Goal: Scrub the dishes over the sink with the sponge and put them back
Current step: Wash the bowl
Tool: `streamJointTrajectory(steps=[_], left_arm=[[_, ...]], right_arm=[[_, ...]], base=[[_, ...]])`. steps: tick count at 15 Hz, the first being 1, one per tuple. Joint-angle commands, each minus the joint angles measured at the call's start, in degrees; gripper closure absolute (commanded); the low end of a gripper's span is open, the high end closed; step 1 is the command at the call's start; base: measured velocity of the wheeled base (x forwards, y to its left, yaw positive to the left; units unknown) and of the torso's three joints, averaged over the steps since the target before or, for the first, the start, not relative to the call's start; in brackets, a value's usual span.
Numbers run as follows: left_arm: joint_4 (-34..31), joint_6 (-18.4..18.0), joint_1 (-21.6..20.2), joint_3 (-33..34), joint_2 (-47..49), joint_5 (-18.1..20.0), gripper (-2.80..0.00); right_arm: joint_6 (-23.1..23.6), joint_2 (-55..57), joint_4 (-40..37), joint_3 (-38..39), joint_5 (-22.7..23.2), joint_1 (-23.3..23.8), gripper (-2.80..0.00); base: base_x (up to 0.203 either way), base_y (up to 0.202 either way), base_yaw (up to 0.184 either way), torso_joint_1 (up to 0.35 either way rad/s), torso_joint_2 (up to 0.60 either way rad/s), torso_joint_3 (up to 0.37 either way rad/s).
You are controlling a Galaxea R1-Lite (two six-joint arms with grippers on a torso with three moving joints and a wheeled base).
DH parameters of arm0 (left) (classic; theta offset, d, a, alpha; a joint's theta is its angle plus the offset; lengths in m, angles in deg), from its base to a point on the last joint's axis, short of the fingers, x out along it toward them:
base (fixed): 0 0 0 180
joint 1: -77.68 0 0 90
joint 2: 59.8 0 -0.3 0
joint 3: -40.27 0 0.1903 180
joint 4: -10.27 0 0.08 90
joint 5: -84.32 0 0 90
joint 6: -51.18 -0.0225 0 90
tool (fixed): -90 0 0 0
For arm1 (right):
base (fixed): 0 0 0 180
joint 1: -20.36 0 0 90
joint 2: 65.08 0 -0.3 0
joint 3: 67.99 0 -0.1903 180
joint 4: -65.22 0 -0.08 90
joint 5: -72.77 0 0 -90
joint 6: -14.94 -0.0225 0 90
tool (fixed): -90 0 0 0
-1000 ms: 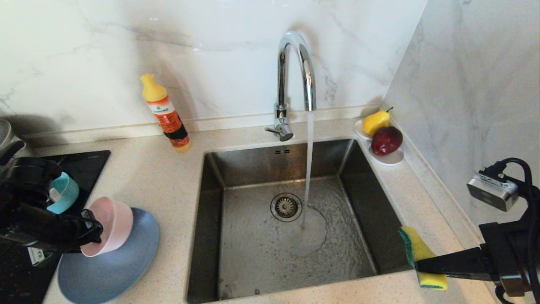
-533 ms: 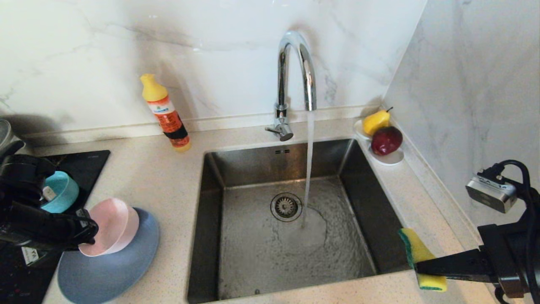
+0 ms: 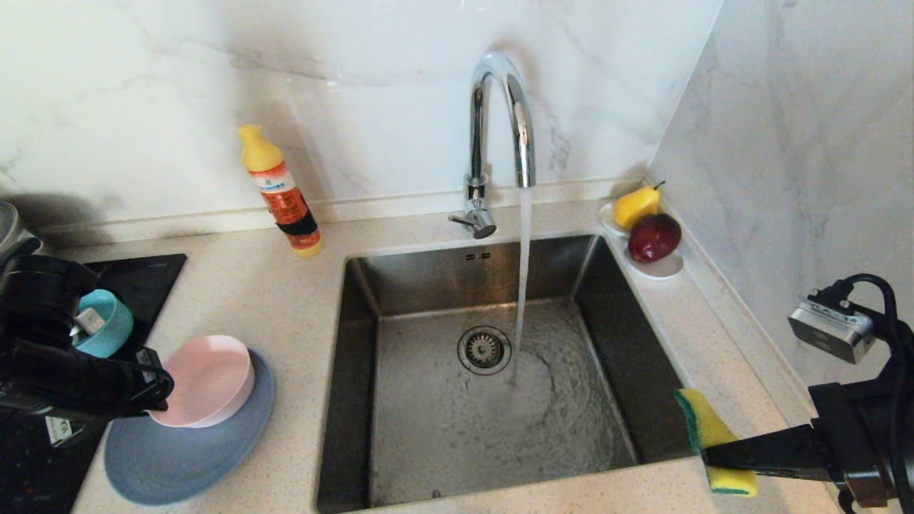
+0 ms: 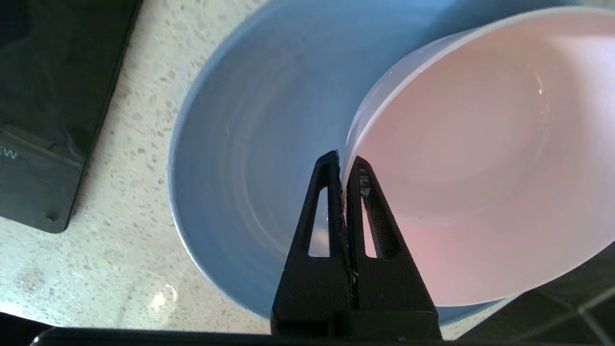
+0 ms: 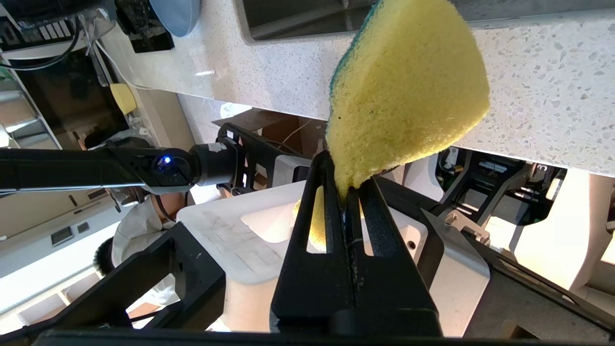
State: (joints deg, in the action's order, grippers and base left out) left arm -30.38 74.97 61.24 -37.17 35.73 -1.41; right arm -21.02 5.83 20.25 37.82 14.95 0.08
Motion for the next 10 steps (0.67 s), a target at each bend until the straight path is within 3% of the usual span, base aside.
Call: streamJointTrajectory(steps=[1,10], left_arm=[[0.1,0.2,0.6,0.5,-0.3,0.2,-2.8],[1.1,1.0,0.5,0.3,2.4,2.5,-2.8]], right_arm=[[-0.2,-0.3,-0.1,0.0,0.2,0.0,0.0],[-0.2,-0.3,-0.1,0.1,0.1,0.0,0.0]], base=[[0.0,0.0,0.0,0.0,0.0,0.0],[0.0,0.0,0.0,0.0,0.0,0.0]])
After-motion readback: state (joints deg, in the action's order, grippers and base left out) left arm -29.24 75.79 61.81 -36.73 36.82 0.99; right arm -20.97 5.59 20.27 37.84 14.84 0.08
